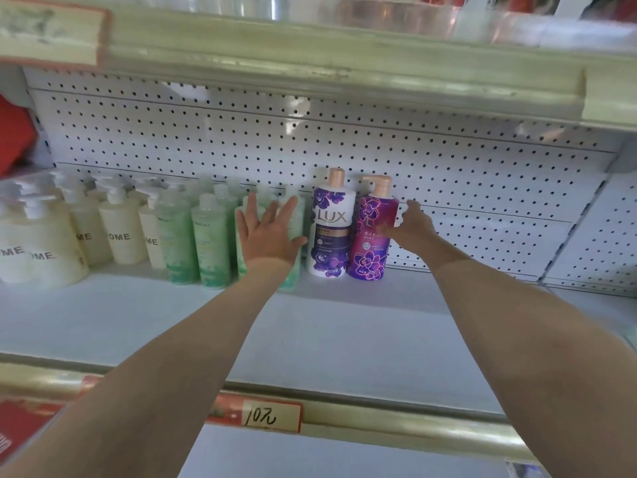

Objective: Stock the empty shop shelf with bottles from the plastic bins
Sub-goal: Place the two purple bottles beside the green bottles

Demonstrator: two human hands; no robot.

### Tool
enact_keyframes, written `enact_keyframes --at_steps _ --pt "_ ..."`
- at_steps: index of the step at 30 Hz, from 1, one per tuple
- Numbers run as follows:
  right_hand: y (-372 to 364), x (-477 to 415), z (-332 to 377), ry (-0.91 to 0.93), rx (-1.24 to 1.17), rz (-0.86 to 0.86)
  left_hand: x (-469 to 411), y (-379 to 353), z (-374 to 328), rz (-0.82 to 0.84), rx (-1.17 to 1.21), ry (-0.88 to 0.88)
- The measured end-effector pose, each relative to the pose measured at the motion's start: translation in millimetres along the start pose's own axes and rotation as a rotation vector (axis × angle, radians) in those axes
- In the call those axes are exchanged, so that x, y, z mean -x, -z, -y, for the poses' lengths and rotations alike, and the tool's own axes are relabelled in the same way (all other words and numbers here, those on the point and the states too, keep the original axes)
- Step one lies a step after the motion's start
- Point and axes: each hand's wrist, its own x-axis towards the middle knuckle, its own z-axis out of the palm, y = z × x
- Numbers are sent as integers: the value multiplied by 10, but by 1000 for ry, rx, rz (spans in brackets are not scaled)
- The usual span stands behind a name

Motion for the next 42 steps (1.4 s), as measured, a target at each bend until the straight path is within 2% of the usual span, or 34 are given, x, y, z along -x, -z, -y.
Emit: enact_keyframes --at_steps 4,7,11,15,21,27,36,42 --pt "176 356 264 81 168 -99 -40 221 -15 93 16 -19" --pt "252 699 525 153 347 -97 -67 398 7 87 73 -56" --pt "306 1171 845 145 541 -101 -83 675 10 77 183 -92" --pt "313 1532 997 128 578 -84 67 902 -27 98 226 -106" --pt "273 1993 966 177 474 -76 561 1119 -40 72 210 -95" --pt "301 2497 785 210 440 17 1250 1305 -16 65 162 -29" --pt "144 3436 6 241 446 222 2790 1043 87 202 132 113" --pt "-255 4089 -731 161 416 341 3763 631 374 442 126 204"
